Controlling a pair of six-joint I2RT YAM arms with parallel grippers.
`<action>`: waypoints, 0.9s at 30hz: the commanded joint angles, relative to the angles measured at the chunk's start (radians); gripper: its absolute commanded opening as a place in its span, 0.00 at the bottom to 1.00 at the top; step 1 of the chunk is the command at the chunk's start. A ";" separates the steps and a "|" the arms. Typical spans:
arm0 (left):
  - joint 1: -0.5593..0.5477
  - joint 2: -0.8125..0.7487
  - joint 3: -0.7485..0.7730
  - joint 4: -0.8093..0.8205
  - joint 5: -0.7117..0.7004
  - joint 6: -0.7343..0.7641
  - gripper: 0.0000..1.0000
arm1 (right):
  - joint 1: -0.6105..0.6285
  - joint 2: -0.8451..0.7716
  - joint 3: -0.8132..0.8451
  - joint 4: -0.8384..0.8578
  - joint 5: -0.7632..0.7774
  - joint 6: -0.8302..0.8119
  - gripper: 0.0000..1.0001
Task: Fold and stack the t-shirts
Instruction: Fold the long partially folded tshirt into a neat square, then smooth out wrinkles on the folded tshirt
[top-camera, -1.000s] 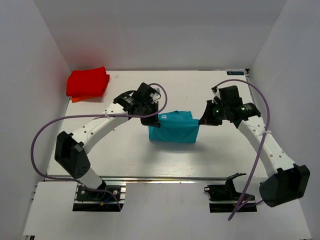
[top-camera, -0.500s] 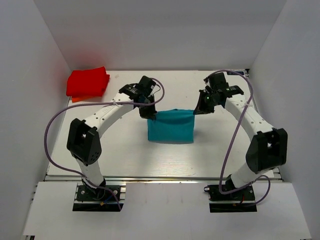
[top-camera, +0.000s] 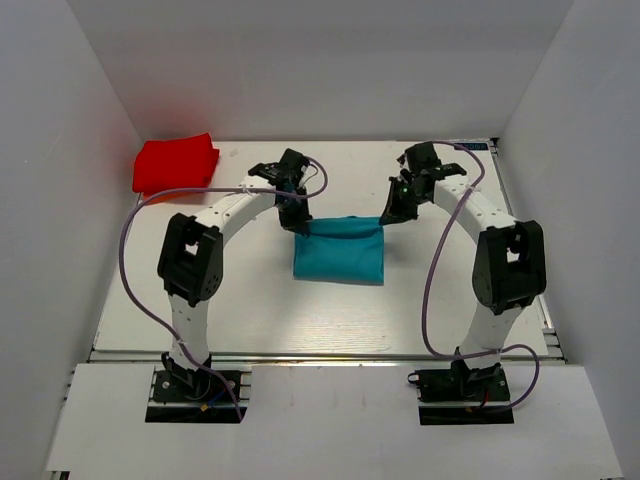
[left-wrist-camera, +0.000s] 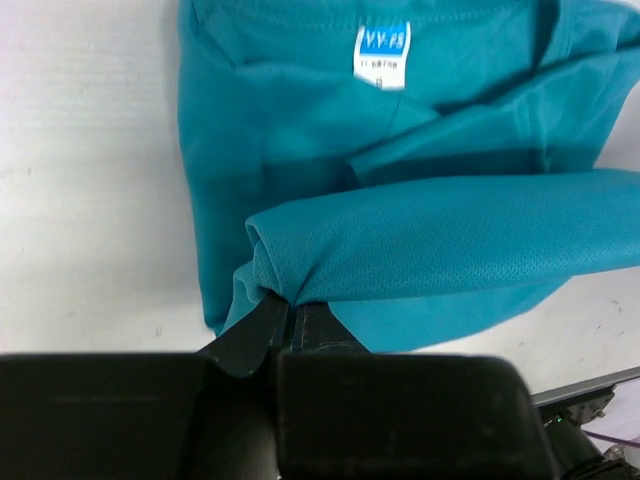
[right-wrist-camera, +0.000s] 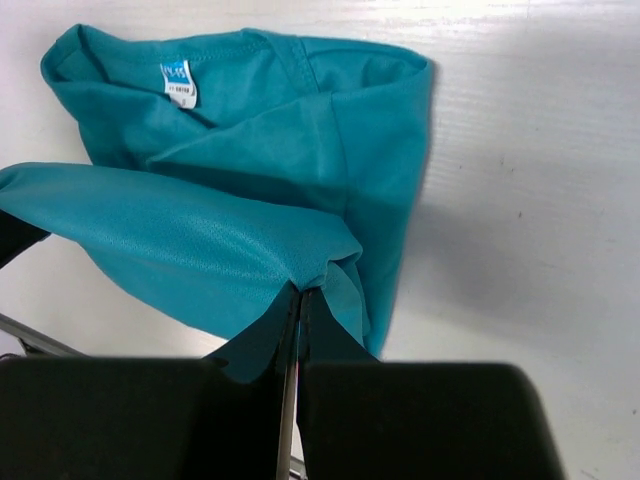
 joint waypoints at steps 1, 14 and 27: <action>0.029 0.007 0.060 0.020 0.008 0.023 0.09 | -0.021 0.006 0.021 0.066 0.026 0.002 0.00; 0.138 0.155 0.200 0.310 0.183 0.002 0.57 | -0.075 0.222 0.115 0.454 -0.292 0.272 0.55; 0.160 -0.031 0.062 0.336 0.148 0.087 1.00 | -0.098 0.003 -0.005 0.386 -0.128 0.128 0.90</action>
